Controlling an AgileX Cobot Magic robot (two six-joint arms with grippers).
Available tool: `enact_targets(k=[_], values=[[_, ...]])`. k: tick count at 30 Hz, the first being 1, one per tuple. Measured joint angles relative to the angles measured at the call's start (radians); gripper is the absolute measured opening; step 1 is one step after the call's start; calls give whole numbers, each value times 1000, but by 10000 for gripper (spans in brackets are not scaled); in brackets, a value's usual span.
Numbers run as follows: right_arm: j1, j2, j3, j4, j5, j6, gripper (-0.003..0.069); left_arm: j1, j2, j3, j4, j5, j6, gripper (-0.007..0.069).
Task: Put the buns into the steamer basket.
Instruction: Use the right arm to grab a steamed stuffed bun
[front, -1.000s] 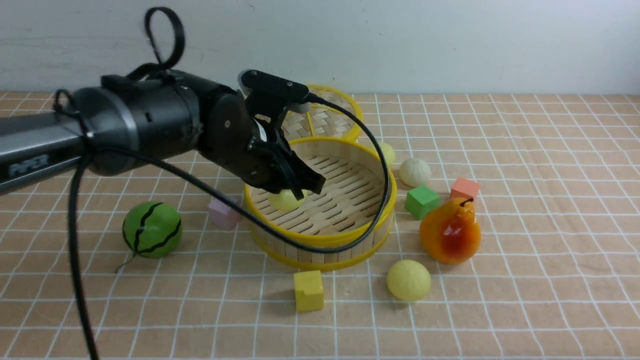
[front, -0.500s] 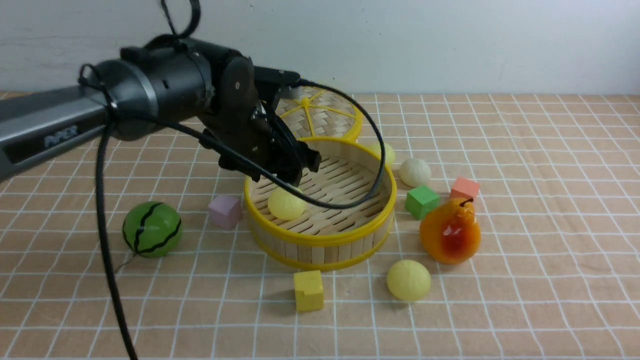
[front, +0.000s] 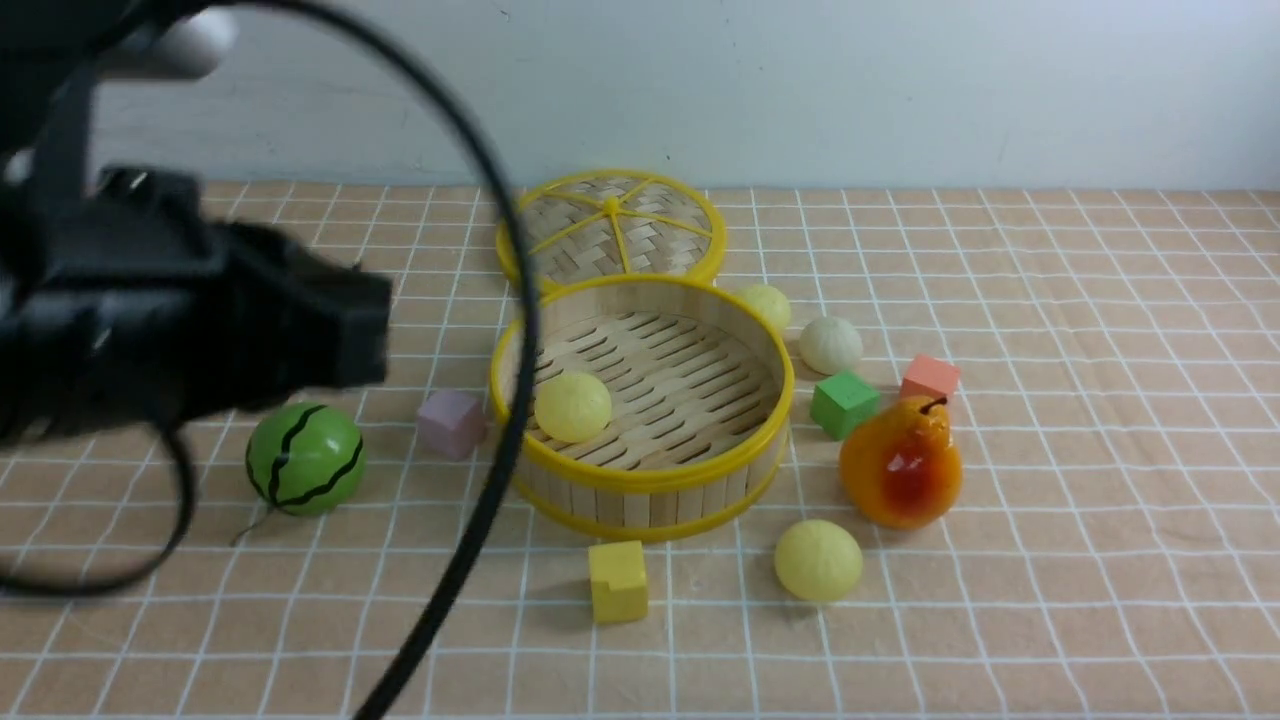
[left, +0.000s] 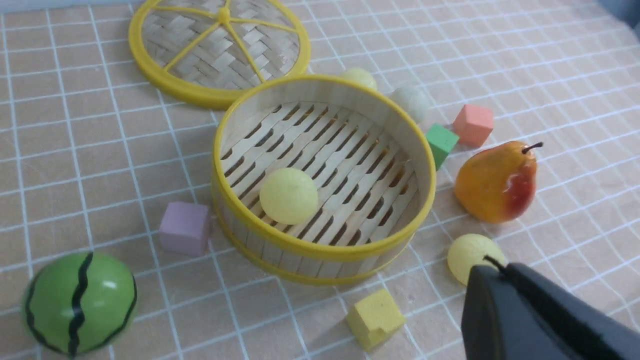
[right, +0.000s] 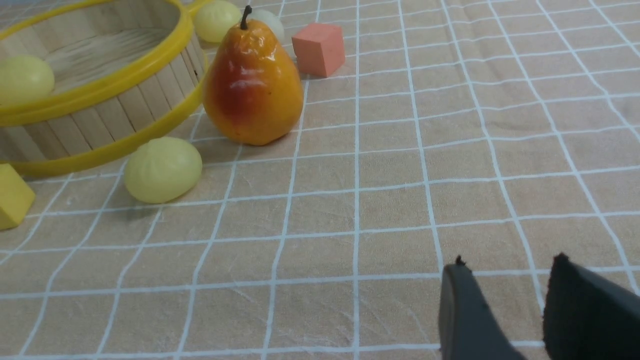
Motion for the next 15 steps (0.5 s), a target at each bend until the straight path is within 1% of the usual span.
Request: enact_targets(k=[1, 2, 3, 4, 5, 6, 8, 9, 11, 15], values=[[0, 0, 0, 0, 0, 0, 241, 0, -103, 143, -10, -82, -3, -13], [0, 0, 0, 0, 0, 0, 241, 0, -132, 161, -12, -95, -3, -13], [0, 0, 0, 0, 0, 0, 241, 0, -246, 316, -23, -211, -5, -13], [0, 0, 0, 0, 0, 0, 241, 0, -287, 348, -25, -251, -5, -13], [0, 0, 0, 0, 0, 0, 241, 0, -377, 455, -27, -328, -6, -13], [0, 0, 0, 0, 0, 0, 241, 0, -401, 496, -27, -363, -6, -13], [0, 0, 0, 0, 0, 0, 241, 0, -536, 633, -32, -466, -6, -13], [0, 0, 0, 0, 0, 0, 241, 0, -545, 642, -32, -475, -6, -13], [0, 0, 0, 0, 0, 0, 241, 0, -640, 734, -35, -504, -6, -13], [0, 0, 0, 0, 0, 0, 241, 0, -717, 811, -45, -516, -6, -13]])
